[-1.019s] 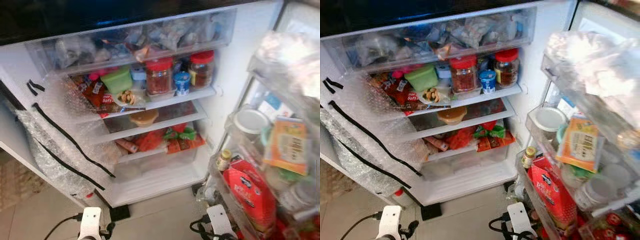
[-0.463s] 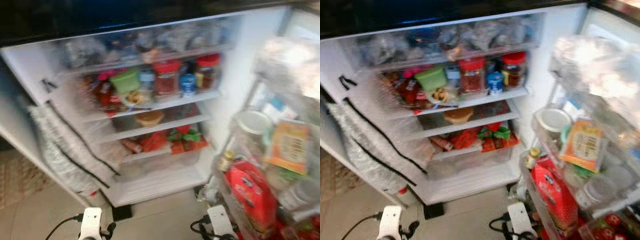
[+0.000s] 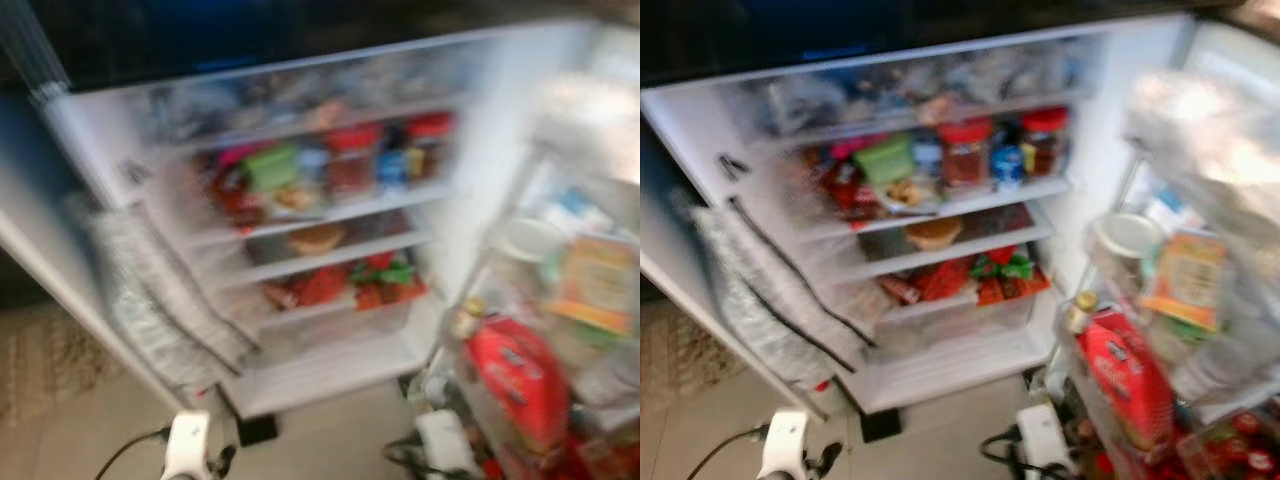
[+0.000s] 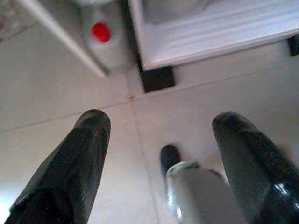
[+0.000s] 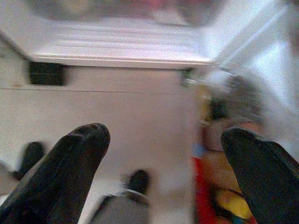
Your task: Restocking fridge
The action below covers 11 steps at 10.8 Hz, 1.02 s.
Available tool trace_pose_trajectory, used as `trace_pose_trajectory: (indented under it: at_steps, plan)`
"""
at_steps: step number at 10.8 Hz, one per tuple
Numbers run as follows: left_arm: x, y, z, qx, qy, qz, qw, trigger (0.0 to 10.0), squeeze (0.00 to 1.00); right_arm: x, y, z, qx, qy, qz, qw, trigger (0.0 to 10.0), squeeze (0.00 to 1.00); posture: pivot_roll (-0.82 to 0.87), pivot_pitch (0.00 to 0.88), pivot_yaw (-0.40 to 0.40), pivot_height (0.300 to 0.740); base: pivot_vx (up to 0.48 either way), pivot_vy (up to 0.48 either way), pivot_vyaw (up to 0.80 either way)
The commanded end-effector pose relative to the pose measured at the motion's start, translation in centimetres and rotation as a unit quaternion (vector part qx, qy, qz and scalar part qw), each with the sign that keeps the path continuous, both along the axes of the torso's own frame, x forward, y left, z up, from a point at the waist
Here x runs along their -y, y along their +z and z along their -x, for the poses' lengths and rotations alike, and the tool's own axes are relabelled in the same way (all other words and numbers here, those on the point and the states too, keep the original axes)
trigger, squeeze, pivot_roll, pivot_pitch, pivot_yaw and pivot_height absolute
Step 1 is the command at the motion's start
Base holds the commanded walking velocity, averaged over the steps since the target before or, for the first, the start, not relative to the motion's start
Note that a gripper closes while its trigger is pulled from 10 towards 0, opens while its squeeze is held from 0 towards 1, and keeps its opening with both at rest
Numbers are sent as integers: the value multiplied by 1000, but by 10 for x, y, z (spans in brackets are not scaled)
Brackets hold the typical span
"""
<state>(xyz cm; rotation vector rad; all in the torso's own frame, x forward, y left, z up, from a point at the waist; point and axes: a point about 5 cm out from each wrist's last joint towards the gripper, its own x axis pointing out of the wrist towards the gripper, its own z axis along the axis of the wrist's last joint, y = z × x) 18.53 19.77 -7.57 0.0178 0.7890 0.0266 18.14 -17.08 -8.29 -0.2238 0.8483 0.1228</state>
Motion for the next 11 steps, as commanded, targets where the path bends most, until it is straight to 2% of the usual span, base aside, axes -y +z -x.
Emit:
trace_pose_trajectory:
  at_steps: [1, 11]
  plan:
    - [-3, 0, 0, 0, 3, -3, 1000, 10000, 0, 2, 0, 1, -3, -2, 0, 1000, 10000, 0, -88, 31, 53, 740, 0, 322, 0]
    - [-5, -3, 7, -18, -1, -4, 1000, 10000, 0, 0, -1, 2, -5, -1, -4, 1000, 10000, 0, -94, 36, 61, 740, 0, 321, 0]
